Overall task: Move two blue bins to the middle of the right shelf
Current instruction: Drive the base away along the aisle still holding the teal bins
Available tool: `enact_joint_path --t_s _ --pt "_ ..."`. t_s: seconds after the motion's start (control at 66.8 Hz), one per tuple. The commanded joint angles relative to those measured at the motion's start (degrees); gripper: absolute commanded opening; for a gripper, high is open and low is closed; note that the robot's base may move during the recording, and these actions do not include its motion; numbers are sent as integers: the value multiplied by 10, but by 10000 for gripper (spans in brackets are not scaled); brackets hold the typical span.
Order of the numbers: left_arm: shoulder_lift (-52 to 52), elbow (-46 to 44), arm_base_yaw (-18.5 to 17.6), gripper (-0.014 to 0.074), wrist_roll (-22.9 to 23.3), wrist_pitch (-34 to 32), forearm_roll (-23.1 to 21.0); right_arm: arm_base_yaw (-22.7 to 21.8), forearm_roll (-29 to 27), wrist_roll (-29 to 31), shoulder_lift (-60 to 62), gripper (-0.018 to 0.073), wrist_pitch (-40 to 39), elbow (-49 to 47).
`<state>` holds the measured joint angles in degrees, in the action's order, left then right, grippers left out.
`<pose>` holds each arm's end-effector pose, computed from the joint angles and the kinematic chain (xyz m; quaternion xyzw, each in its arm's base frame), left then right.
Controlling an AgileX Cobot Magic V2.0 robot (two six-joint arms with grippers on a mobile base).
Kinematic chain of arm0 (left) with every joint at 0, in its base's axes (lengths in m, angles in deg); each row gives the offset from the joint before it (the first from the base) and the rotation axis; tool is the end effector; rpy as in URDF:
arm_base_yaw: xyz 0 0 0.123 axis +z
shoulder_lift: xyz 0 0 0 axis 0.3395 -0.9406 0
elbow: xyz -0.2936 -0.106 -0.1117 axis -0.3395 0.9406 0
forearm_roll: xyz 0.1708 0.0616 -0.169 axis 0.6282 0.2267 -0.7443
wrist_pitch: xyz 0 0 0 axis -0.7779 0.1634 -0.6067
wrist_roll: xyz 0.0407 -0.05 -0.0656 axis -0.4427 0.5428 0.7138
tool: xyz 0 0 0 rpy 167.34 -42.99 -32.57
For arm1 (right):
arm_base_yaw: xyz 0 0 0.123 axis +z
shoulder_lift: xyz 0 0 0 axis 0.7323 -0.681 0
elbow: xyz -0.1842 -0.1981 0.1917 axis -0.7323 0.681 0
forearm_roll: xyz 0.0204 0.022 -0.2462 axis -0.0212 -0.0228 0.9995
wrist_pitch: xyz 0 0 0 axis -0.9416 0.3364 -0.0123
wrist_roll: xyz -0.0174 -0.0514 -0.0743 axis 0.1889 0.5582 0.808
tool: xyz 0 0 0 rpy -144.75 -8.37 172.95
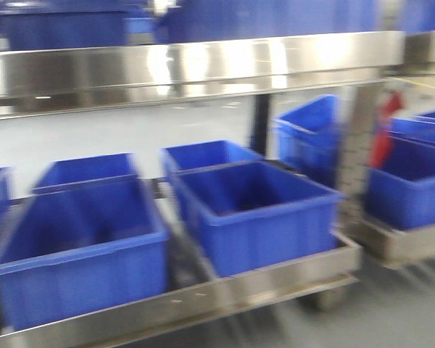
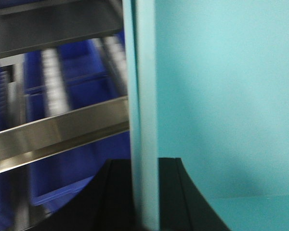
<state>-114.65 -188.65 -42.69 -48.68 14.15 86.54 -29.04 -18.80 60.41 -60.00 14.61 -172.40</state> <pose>0.3008 -0.0952 0.5334 -0.0079 0.8715 -0.0141 0.4902 0.3136 0.0962 0.5314 -0.0341 0.8566 0.1048 0.5041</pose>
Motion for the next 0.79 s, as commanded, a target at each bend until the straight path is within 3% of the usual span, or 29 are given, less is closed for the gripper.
enact_joint_path --t_s 0.0,0.779 --pt "4 -8 -2 -111 -7 -49 -5 5 -27 12 13 -163 -70 -13" --pt "4 -8 -2 -111 -7 -49 1 5 -27 12 13 -163 -70 -13"
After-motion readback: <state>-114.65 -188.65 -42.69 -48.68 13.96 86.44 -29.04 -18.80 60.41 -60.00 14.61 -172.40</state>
